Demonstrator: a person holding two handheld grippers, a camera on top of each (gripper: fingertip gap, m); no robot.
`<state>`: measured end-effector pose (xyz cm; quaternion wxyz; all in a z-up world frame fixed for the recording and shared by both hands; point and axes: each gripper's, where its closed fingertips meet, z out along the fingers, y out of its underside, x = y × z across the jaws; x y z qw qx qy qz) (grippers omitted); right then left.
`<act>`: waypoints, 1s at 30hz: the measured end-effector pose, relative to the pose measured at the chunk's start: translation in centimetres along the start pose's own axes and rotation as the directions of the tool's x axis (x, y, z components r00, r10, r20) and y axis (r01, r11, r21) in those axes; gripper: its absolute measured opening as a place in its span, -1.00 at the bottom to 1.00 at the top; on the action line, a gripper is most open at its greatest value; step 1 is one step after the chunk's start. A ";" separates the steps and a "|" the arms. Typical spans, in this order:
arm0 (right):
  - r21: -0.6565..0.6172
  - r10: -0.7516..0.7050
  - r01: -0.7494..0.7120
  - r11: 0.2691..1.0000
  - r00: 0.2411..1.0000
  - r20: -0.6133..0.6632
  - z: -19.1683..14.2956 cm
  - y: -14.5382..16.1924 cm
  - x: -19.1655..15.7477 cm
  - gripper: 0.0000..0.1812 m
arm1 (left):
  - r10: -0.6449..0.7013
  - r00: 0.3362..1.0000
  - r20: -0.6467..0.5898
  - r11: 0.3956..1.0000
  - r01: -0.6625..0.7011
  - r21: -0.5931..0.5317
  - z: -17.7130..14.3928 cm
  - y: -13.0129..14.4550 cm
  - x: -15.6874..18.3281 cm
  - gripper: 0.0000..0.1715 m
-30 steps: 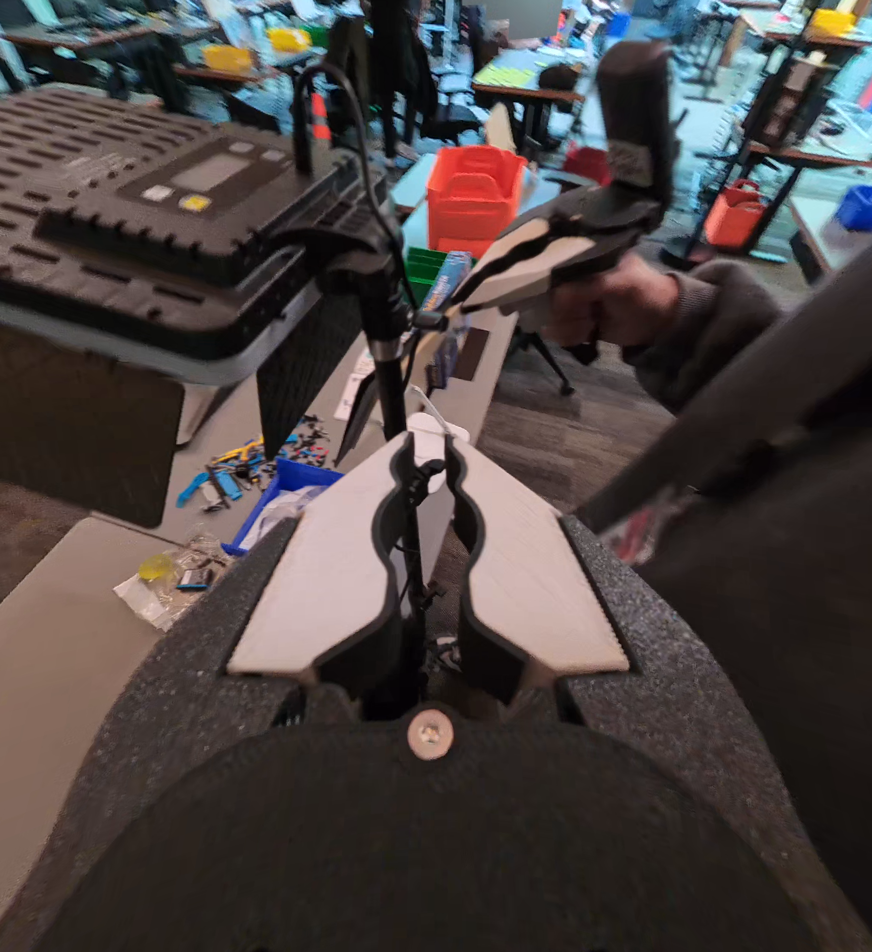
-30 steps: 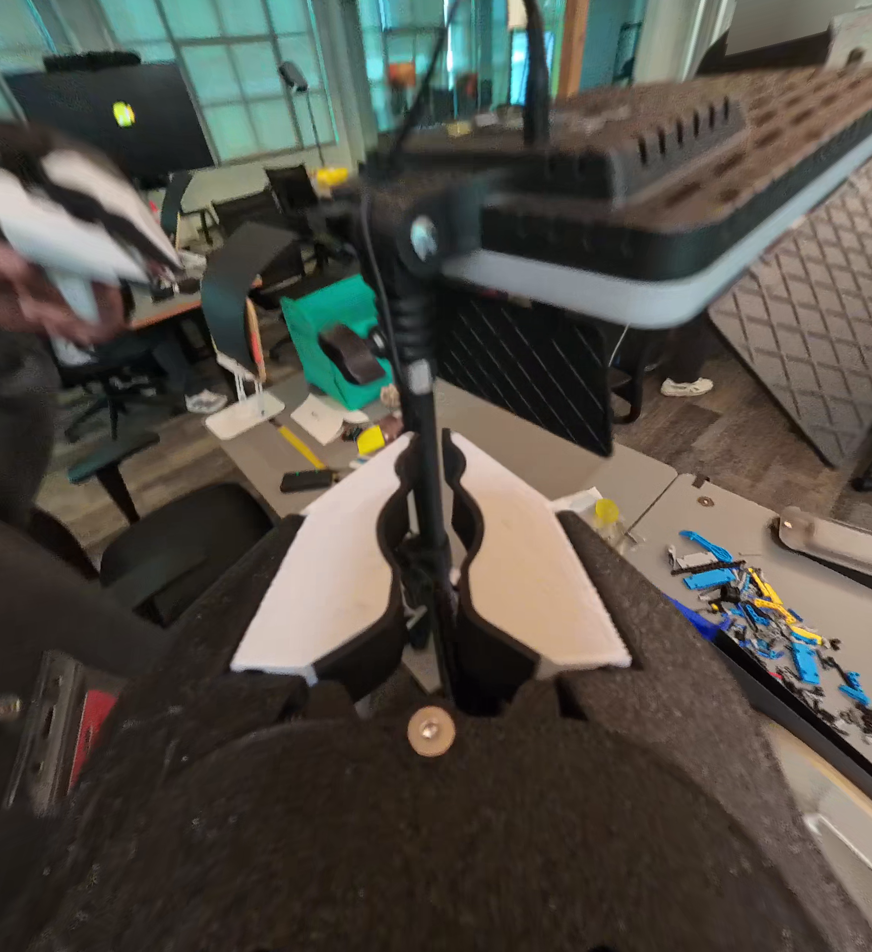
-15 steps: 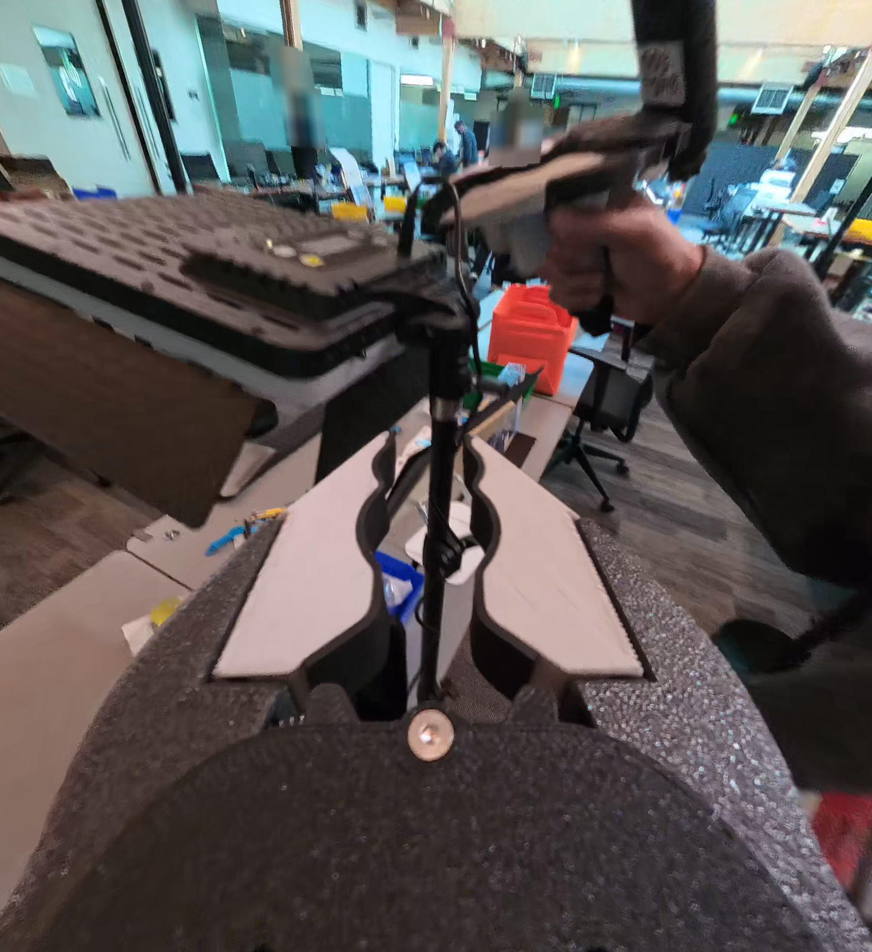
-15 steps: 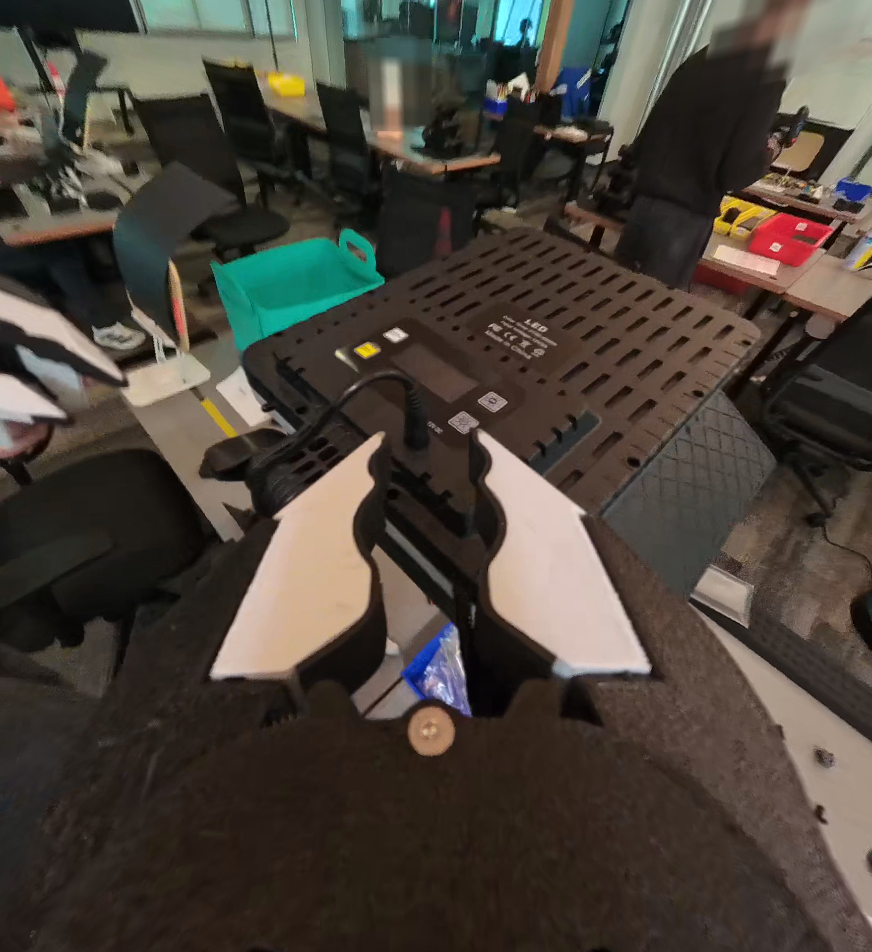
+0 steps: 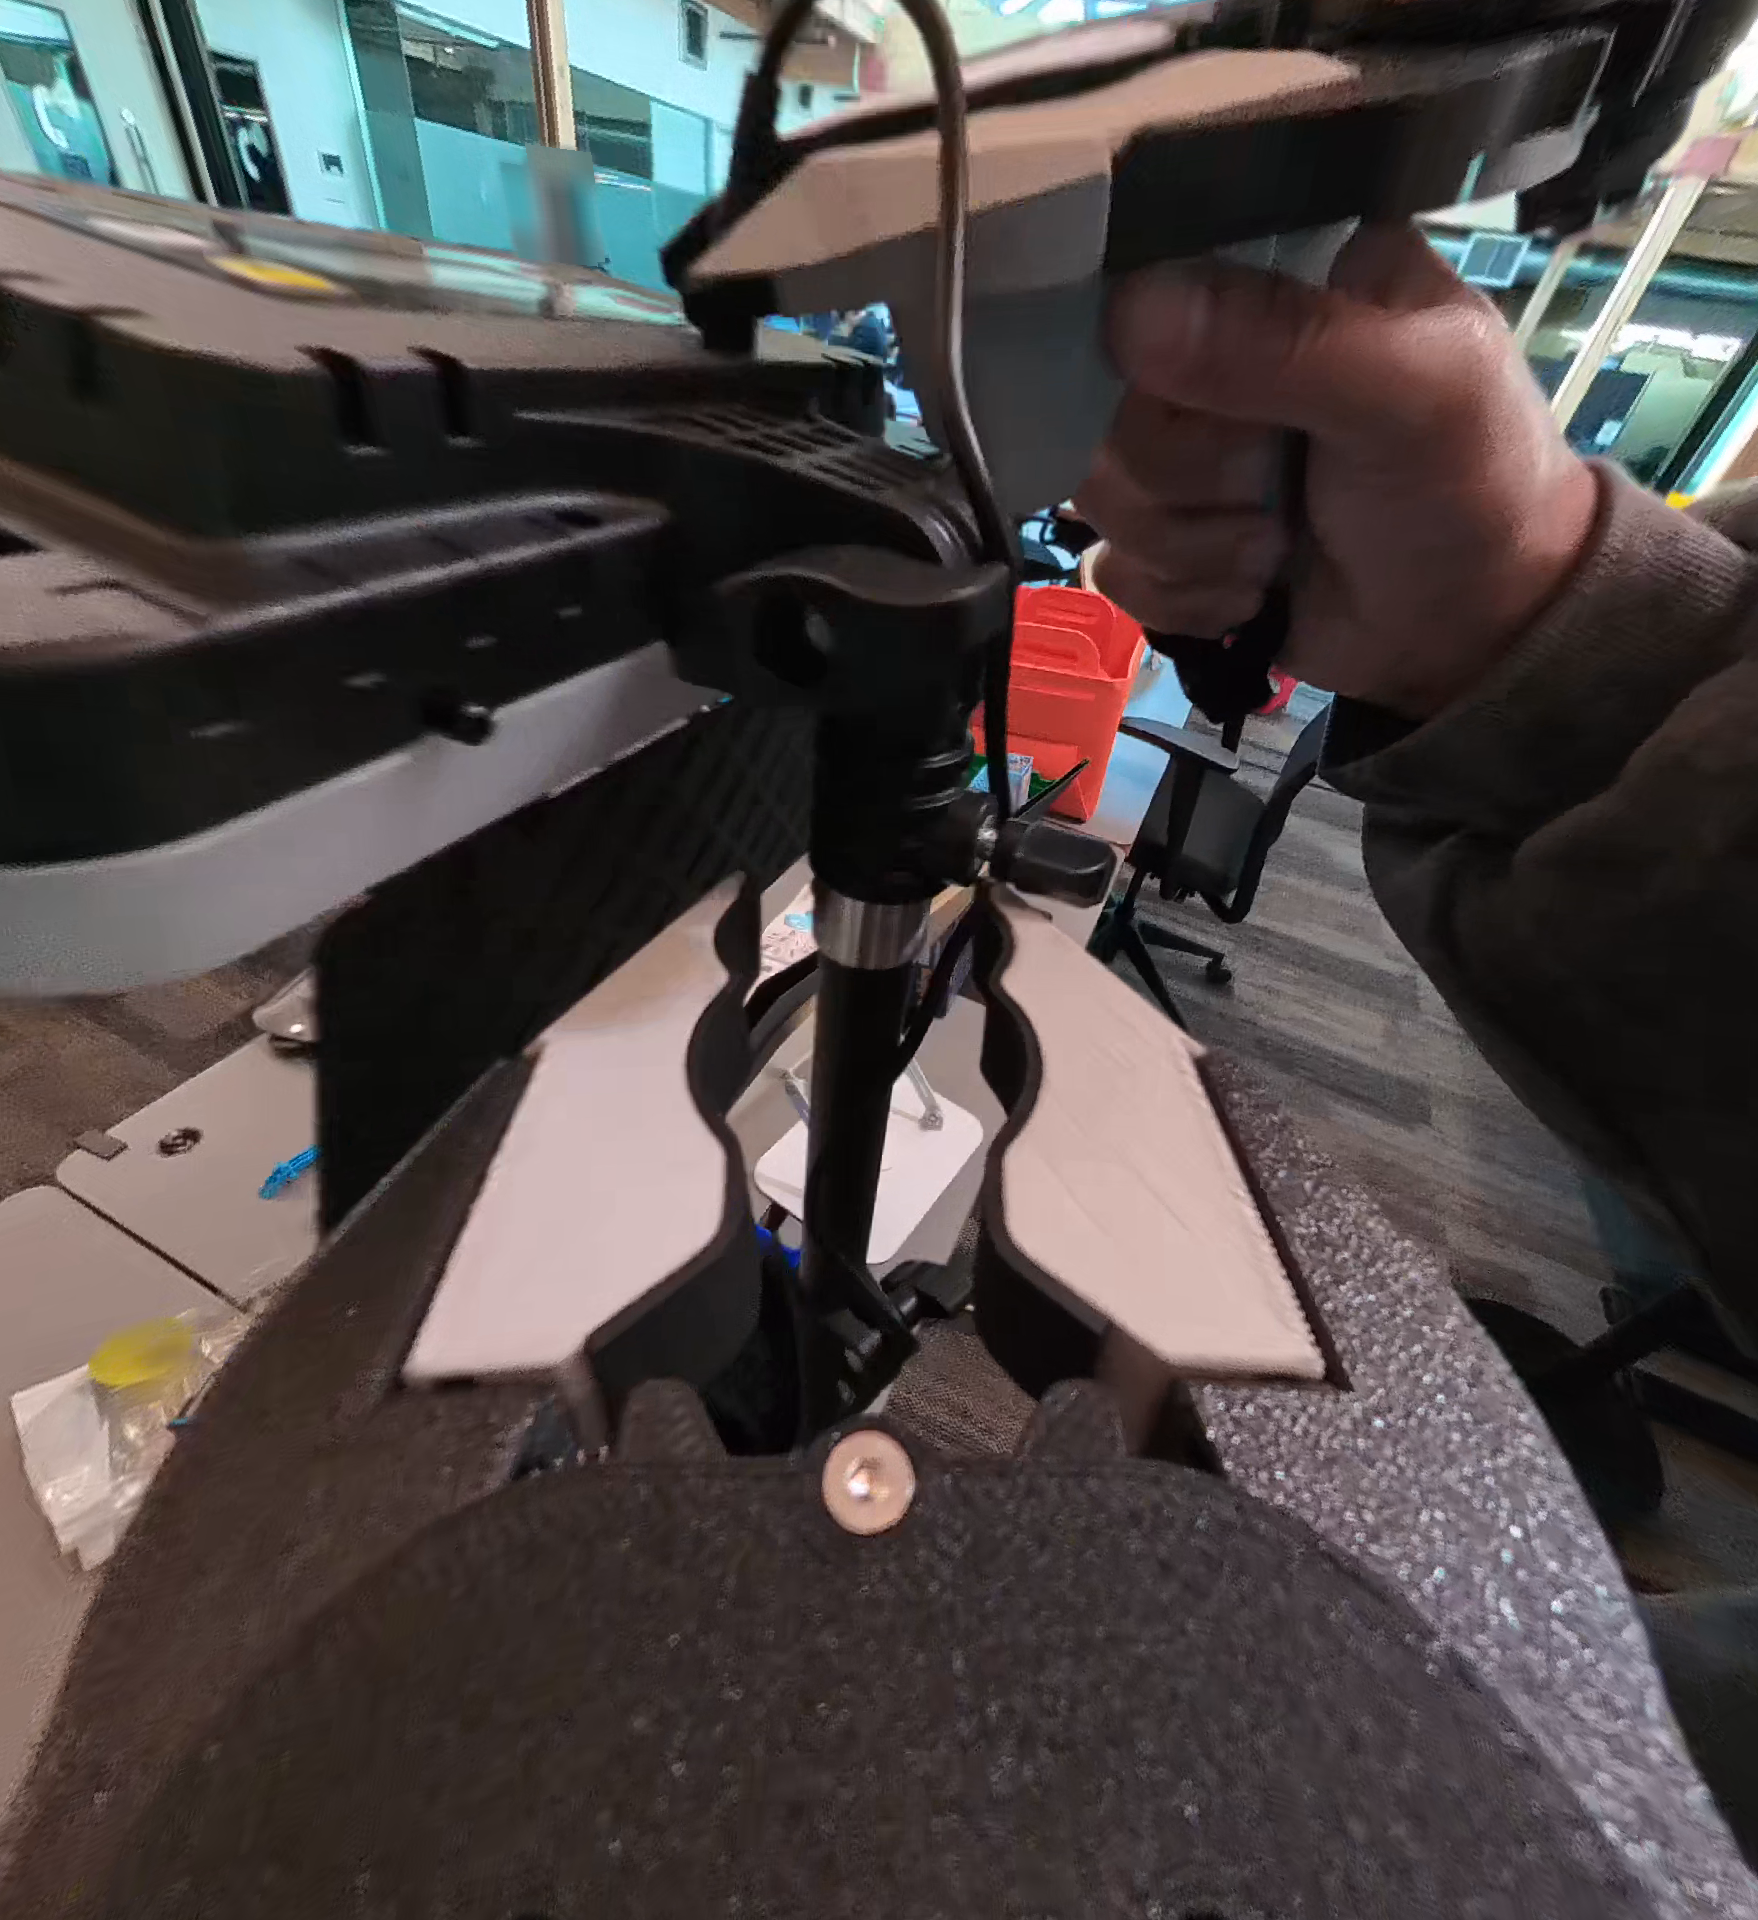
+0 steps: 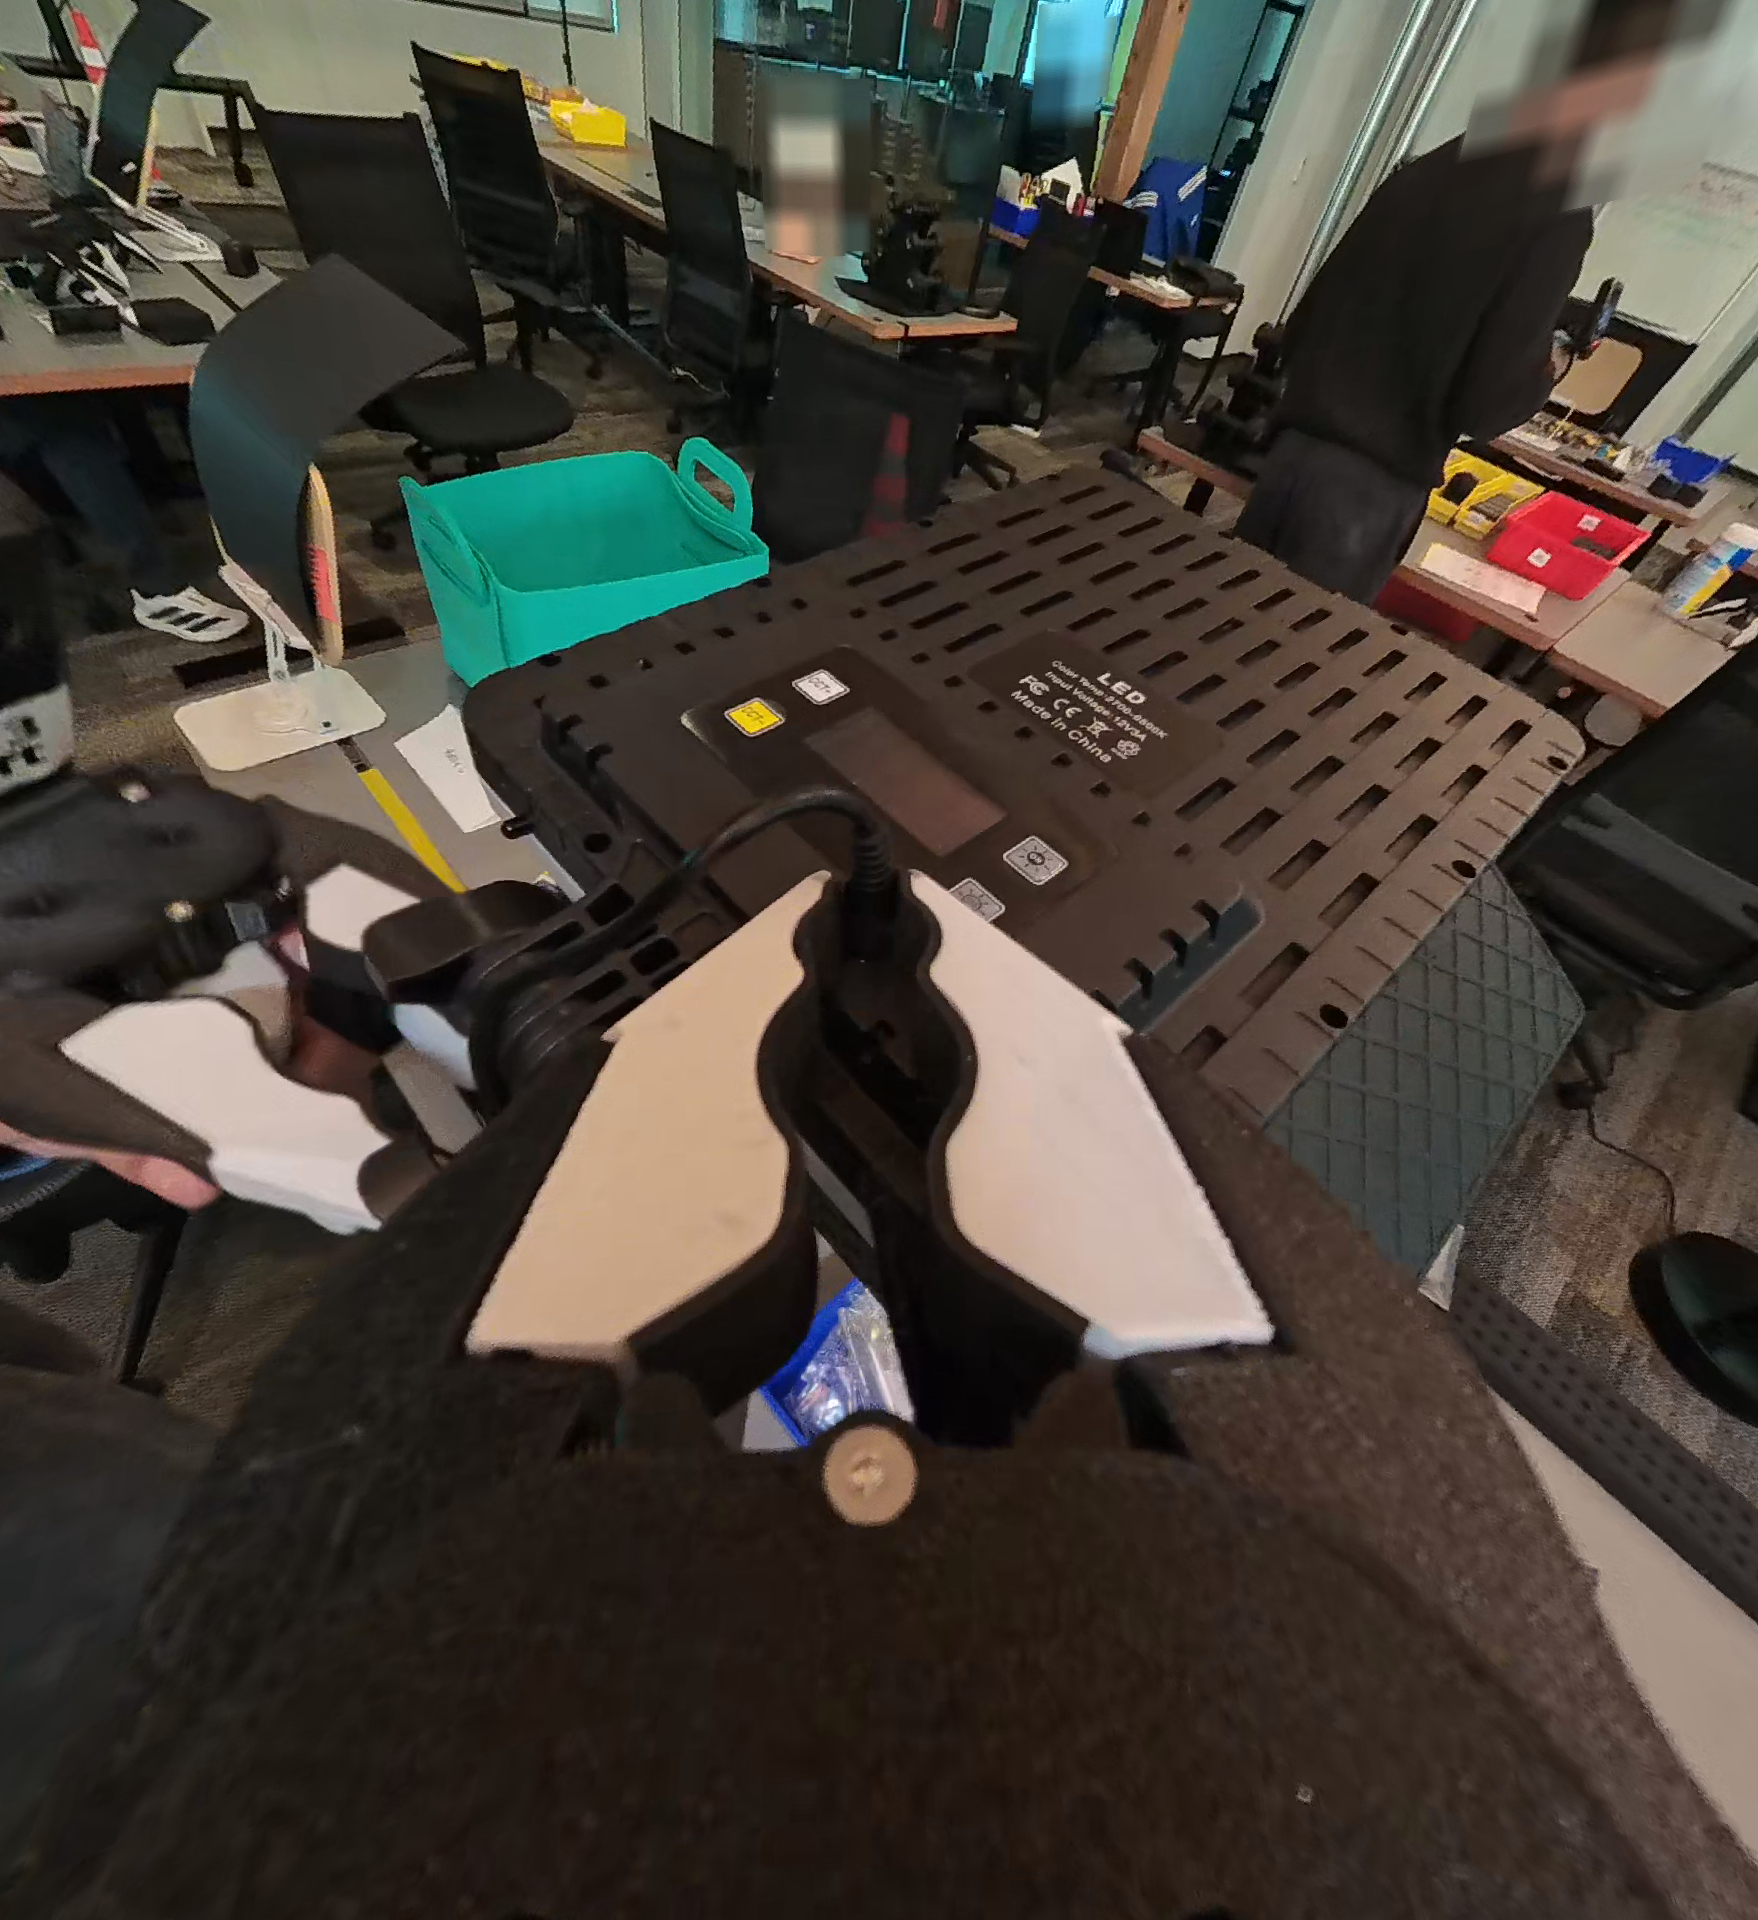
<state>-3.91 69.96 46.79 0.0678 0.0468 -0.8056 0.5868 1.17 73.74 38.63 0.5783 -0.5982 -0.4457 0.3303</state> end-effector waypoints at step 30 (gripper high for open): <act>0.036 0.226 -0.226 0.973 0.974 -0.004 -0.1 -0.7 0.3 -0.96 | 0.044 0.998 -0.054 0.999 -0.043 0.028 2.1 1.7 0.0 -0.72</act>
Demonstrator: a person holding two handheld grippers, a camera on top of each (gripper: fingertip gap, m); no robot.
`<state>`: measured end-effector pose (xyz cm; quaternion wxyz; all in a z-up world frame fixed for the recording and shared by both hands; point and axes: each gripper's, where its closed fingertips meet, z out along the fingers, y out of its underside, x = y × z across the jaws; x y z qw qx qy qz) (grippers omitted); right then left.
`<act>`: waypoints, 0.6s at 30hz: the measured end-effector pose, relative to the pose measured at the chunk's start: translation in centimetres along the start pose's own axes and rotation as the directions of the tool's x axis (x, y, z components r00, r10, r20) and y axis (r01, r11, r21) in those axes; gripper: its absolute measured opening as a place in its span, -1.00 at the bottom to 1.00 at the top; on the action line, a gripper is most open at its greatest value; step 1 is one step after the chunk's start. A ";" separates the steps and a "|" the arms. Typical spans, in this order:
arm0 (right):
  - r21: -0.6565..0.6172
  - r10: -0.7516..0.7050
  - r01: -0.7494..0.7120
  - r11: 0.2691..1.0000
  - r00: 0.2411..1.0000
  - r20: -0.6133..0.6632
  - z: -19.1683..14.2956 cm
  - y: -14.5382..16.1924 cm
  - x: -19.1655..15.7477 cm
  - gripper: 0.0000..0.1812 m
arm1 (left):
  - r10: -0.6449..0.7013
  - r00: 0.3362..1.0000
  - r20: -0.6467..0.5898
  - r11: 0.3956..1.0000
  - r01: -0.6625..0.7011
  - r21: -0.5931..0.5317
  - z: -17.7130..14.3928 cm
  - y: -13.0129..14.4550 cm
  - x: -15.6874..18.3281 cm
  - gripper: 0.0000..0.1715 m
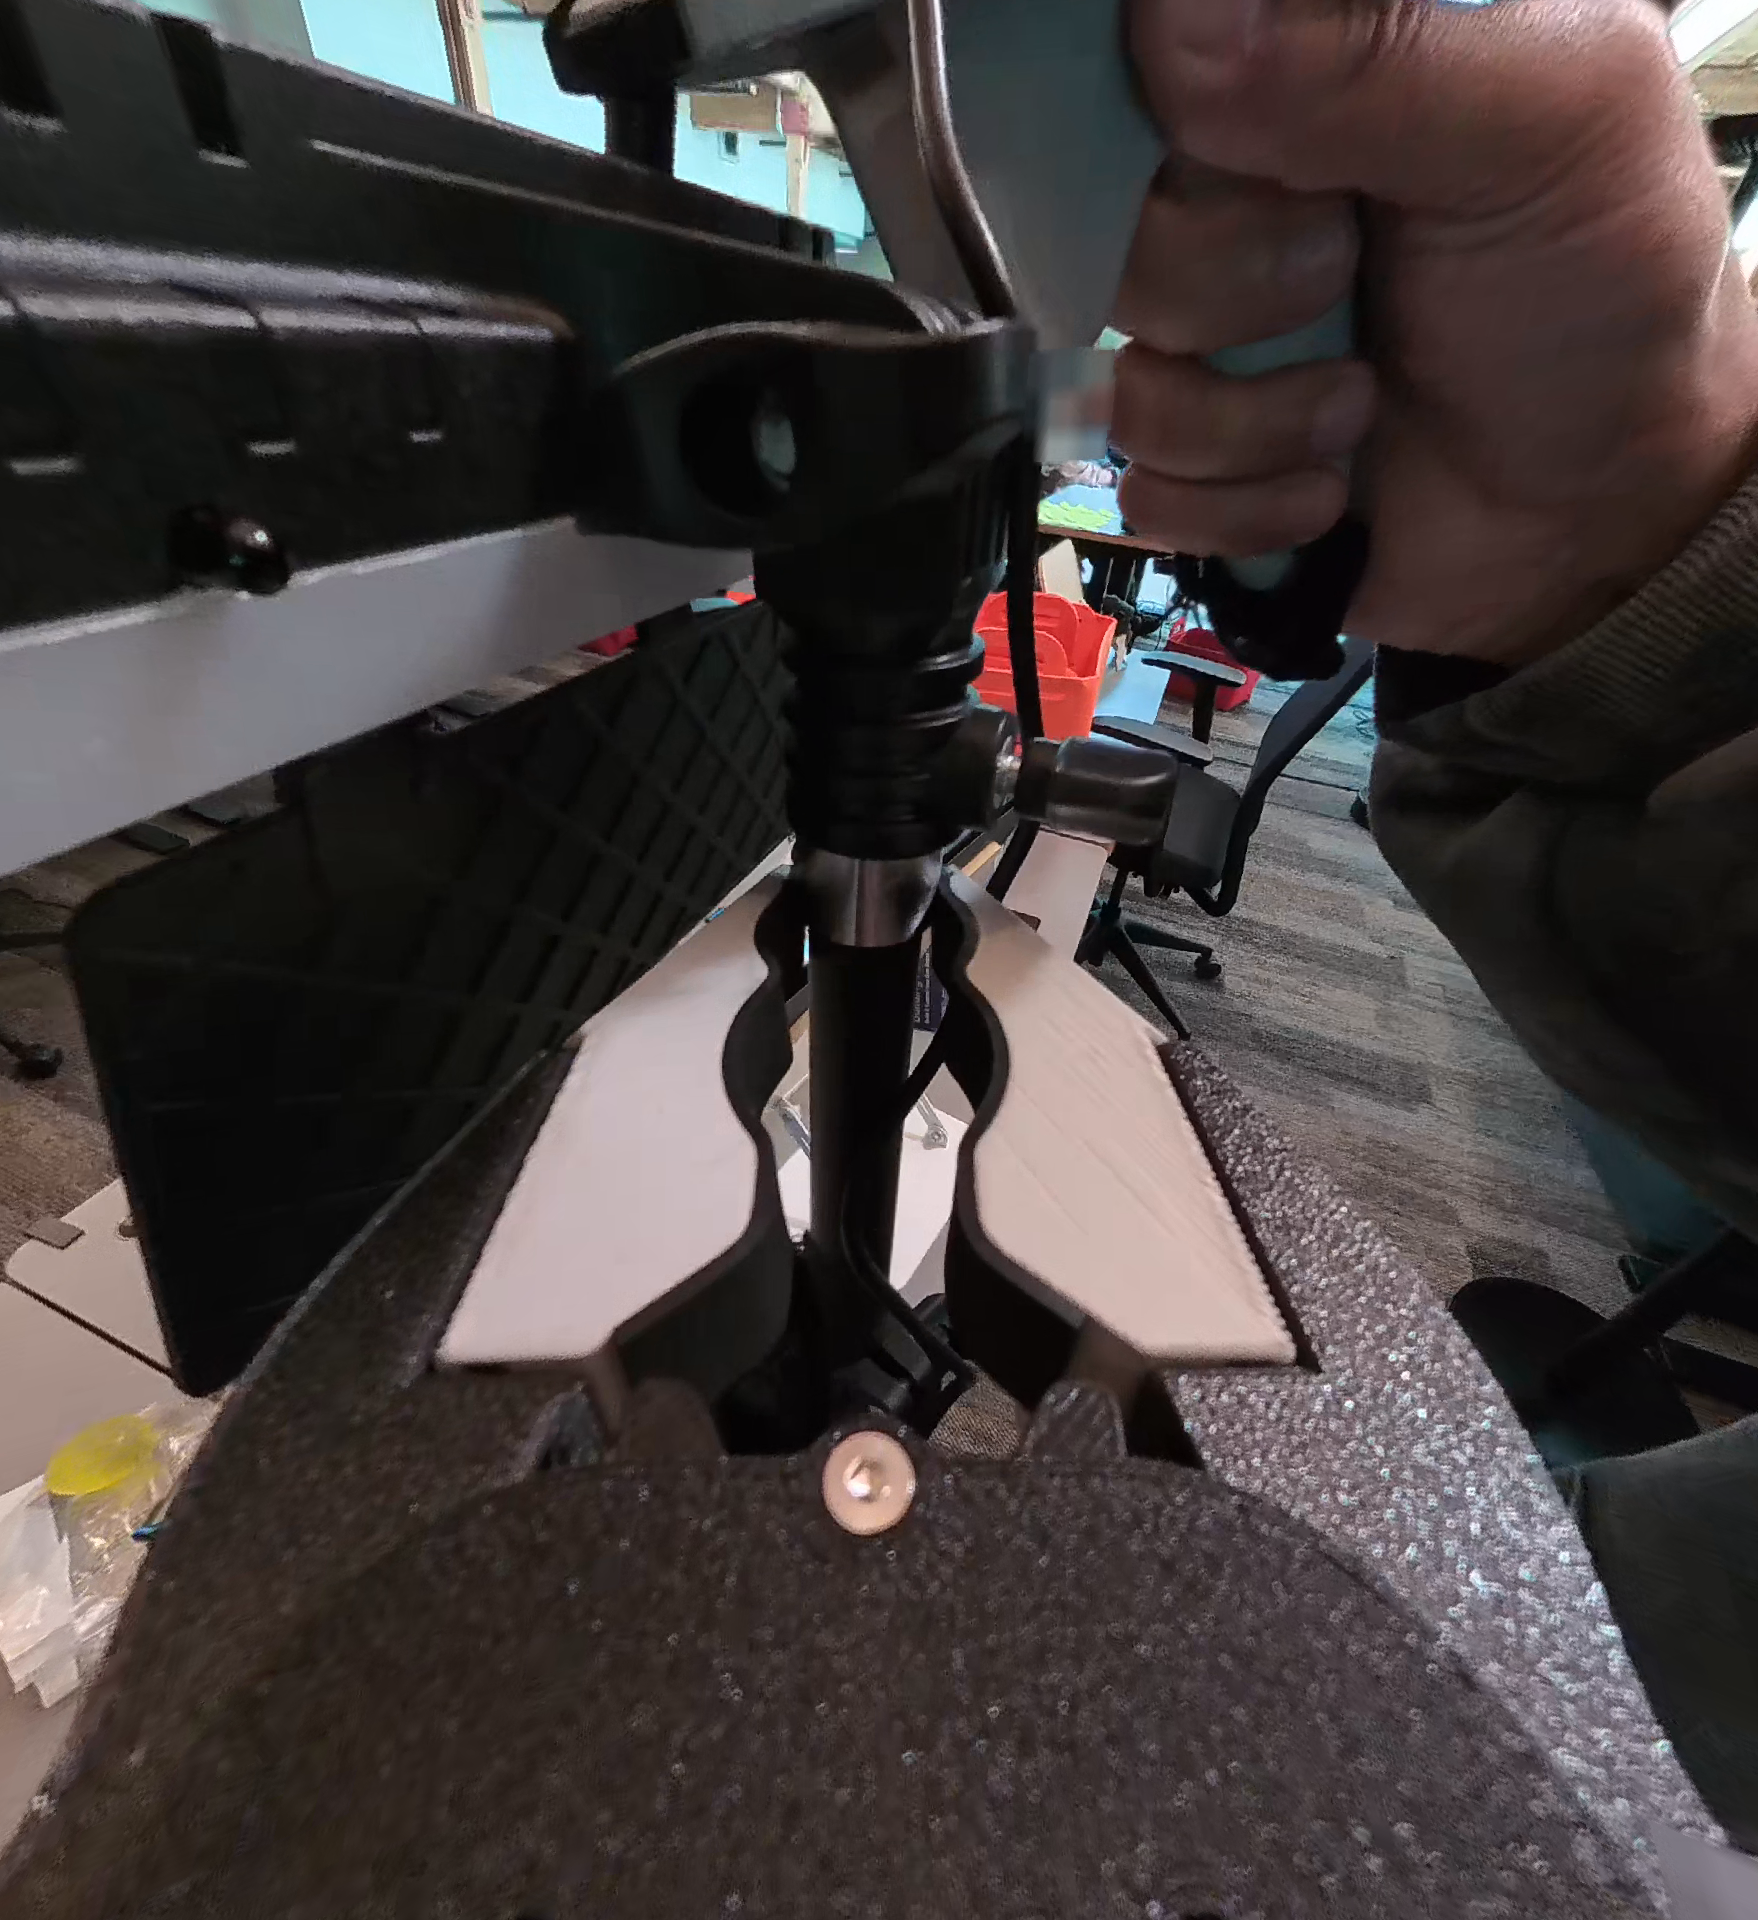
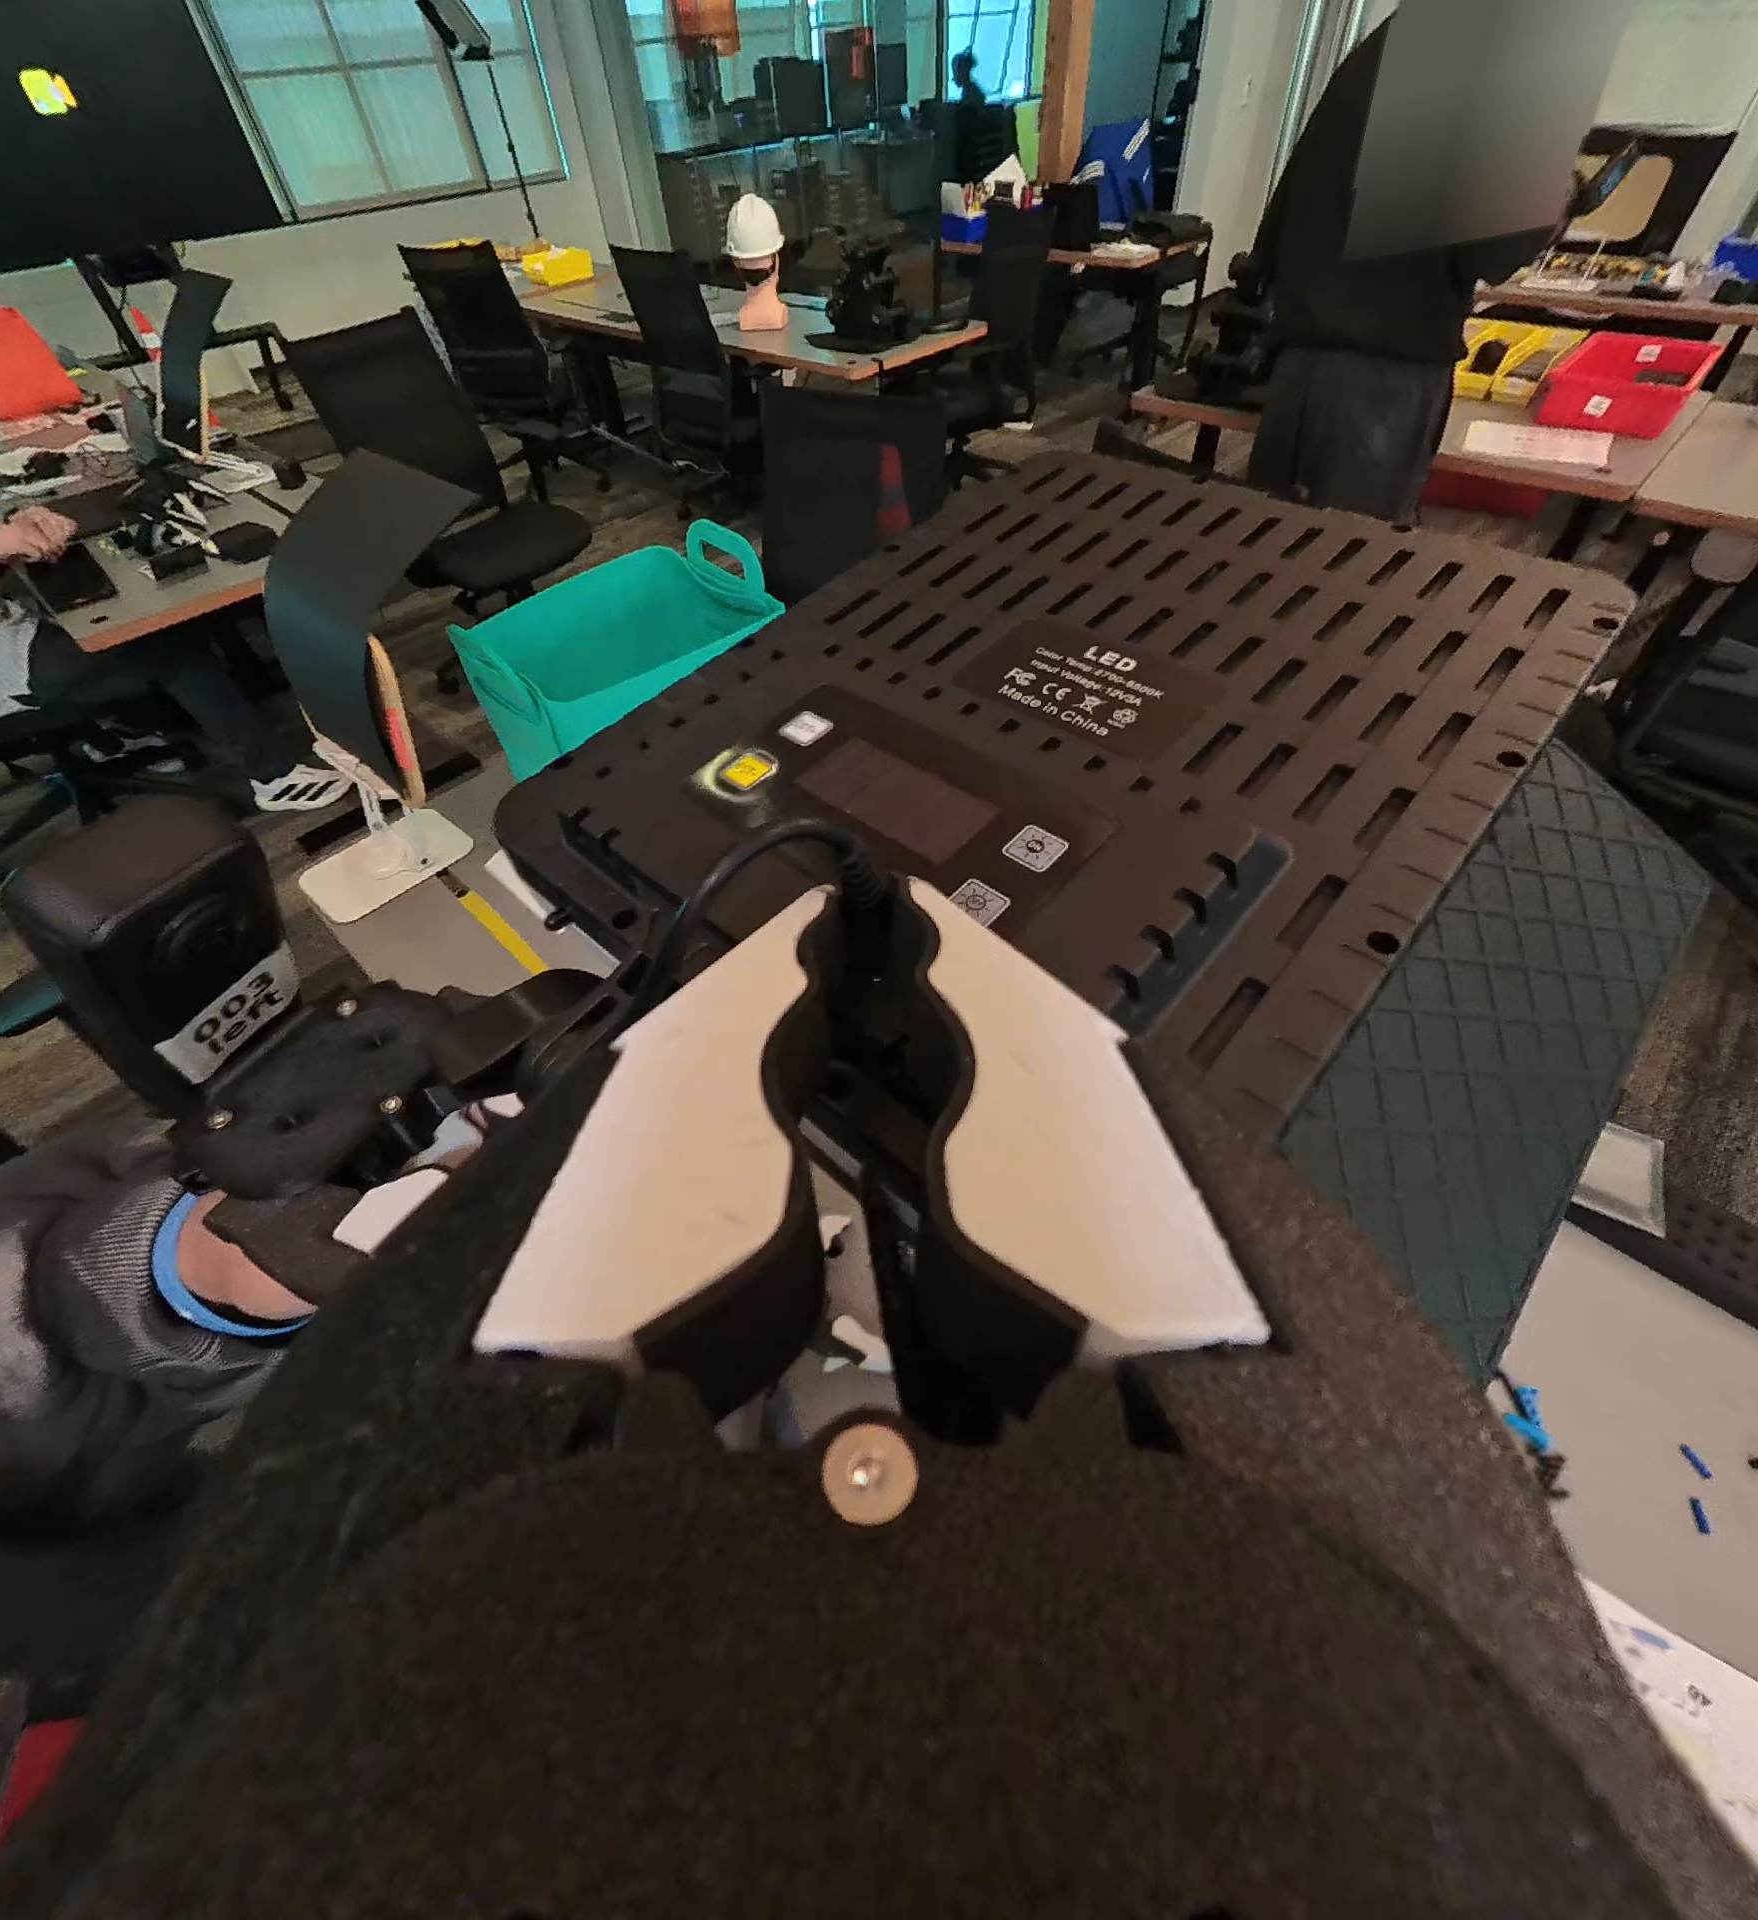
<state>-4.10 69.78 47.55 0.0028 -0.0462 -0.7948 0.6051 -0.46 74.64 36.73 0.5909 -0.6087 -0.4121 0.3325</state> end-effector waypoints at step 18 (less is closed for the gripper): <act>0.267 -0.038 0.030 0.963 0.999 0.028 -8.4 -10.9 -1.2 -0.91 | -0.048 0.999 -0.027 0.999 0.048 0.025 -0.2 0.0 0.0 -0.71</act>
